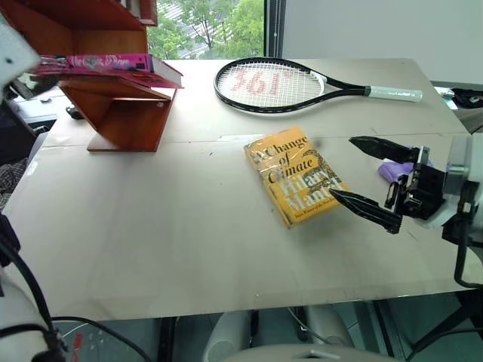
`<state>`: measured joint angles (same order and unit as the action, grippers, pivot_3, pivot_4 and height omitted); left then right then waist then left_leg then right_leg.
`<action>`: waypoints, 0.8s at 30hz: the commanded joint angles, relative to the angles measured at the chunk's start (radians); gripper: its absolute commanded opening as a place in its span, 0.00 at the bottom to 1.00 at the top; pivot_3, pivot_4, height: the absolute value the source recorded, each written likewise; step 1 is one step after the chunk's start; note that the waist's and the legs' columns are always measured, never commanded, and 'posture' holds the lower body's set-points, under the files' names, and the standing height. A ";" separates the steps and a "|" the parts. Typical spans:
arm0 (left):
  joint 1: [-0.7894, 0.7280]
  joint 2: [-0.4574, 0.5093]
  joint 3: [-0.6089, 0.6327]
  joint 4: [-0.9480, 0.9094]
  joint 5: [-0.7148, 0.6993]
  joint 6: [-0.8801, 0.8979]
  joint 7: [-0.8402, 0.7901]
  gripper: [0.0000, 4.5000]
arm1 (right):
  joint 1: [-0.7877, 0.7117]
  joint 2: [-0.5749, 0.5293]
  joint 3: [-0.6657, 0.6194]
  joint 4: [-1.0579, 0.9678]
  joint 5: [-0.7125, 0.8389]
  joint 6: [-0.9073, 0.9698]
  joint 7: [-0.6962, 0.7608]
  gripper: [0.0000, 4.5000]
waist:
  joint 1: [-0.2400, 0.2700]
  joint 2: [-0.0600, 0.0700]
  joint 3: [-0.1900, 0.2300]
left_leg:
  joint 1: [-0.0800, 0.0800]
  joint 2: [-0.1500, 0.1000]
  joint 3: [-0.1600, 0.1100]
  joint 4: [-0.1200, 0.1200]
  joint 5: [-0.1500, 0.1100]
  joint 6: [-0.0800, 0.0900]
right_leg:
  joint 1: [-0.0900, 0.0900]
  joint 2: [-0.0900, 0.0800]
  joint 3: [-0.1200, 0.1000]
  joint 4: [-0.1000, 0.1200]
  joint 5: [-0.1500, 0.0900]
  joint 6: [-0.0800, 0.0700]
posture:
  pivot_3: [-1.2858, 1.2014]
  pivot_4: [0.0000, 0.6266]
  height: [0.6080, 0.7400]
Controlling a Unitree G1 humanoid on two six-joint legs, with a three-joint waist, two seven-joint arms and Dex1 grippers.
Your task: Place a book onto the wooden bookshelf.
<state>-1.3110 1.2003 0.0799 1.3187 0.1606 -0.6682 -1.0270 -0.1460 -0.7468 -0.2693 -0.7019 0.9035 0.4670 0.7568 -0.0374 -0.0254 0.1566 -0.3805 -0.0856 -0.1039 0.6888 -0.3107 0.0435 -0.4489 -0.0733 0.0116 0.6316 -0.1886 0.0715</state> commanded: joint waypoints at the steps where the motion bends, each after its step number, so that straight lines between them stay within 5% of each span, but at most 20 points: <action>1: 0.052 -0.043 0.139 -0.121 -0.240 0.118 -0.252 0.39 | -0.009 -0.011 -0.023 -0.007 0.009 -0.013 0.011 1.00 | 0.001 0.000 0.000 | 0.000 0.000 0.000 0.000 0.000 0.000 | 0.000 0.000 0.000 0.001 0.000 0.000 | 0.52 0.24 1.00; 4: 0.262 -0.133 0.219 -0.477 -0.457 0.425 -0.311 0.08 | -0.017 -0.016 -0.032 0.003 0.009 -0.013 0.014 1.00 | 0.000 0.001 -0.001 | 0.000 0.000 0.000 0.003 0.000 0.000 | 0.000 -0.001 -0.001 0.007 0.000 0.000 | 0.52 0.24 1.00; 8: 0.625 -0.325 0.264 -1.062 -0.651 0.779 -0.065 0.02 | -0.005 -0.019 -0.044 -0.001 0.006 -0.008 0.005 1.00 | -0.002 0.002 -0.002 | 0.000 0.001 0.000 0.005 0.000 0.000 | 0.000 -0.002 0.001 0.009 0.000 0.000 | 0.52 0.24 1.00; 11: 0.730 -0.491 0.242 -1.234 -0.595 0.814 0.175 0.02 | -0.003 -0.019 -0.052 -0.003 -0.001 -0.008 -0.015 1.00 | 0.003 0.001 -0.001 | -0.001 0.001 -0.001 0.007 0.000 0.000 | 0.000 -0.004 0.002 0.008 0.000 0.000 | 0.52 0.24 1.00; 17: 0.643 -0.772 0.119 -1.064 -0.323 0.609 0.570 0.02 | 0.016 -0.020 -0.061 -0.029 0.003 -0.001 -0.047 1.00 | 0.040 0.002 -0.005 | 0.003 -0.001 0.000 0.008 0.000 0.000 | 0.003 -0.004 0.002 0.006 0.000 0.000 | 0.52 0.24 1.00; 24: 0.389 -0.821 0.072 -0.583 -0.169 0.342 0.781 0.02 | 0.026 -0.022 -0.071 -0.048 0.007 0.000 -0.072 1.00 | 0.052 0.002 -0.005 | 0.001 -0.001 0.001 0.008 0.000 0.000 | 0.002 -0.003 0.003 0.005 0.000 0.000 | 0.52 0.24 1.00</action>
<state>-0.8691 0.3752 0.1580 0.6596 -0.0466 -0.2458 -0.3009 -0.1135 -0.7627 -0.3153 -0.7158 0.8992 0.4751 0.6952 0.0148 -0.0236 0.1518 -0.3794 -0.0871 -0.1033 0.6973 -0.3112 0.0435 -0.4468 -0.0759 0.0135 0.6366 -0.1884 0.0711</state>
